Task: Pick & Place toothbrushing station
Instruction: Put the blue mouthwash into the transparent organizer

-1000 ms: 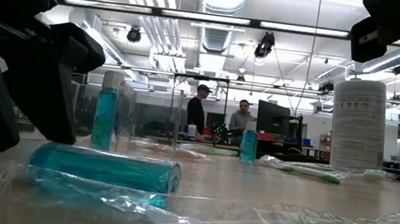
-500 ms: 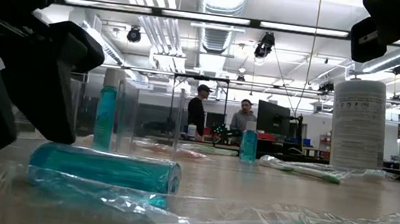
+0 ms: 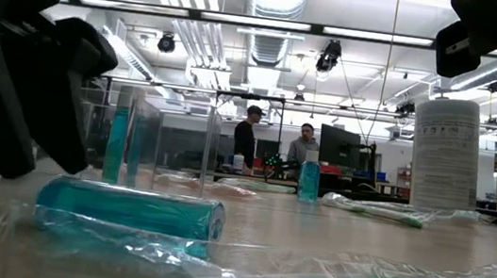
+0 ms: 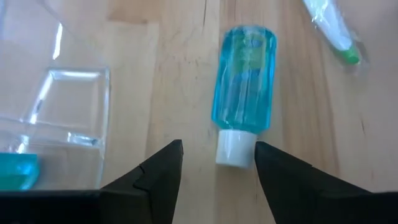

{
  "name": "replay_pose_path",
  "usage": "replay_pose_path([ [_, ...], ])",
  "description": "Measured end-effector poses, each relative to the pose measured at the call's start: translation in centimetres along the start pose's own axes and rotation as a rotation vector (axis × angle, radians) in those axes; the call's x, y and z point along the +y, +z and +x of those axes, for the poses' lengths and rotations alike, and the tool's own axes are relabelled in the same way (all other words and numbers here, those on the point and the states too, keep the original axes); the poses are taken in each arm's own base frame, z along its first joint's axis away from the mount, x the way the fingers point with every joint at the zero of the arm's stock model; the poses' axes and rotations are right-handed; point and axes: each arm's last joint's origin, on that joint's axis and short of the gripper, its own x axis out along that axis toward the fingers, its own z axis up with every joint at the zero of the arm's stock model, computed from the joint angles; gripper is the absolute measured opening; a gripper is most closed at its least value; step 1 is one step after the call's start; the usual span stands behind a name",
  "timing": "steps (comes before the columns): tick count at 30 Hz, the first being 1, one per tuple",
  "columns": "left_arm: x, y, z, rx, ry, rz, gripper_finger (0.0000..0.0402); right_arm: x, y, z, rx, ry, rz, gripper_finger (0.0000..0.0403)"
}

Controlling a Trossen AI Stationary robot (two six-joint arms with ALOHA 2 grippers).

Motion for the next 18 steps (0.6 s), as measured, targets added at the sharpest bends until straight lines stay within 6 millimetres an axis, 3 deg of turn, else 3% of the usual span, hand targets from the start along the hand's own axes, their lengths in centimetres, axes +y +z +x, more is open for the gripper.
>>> replay_pose_path([
  [7,-0.2,1.0,-0.7,-0.002,0.039,-0.022,0.0206,0.0,0.0,0.0,0.000,0.000,0.000,0.0068],
  [13,-0.6,2.1,-2.1,-0.003,0.112,-0.255,0.0206,0.0,0.0,0.0,0.000,0.000,0.000,0.0068],
  [18,-0.6,1.3,-2.2,-0.011,0.147,-0.422,0.0206,0.0,0.0,0.0,0.000,0.000,0.000,0.0068],
])
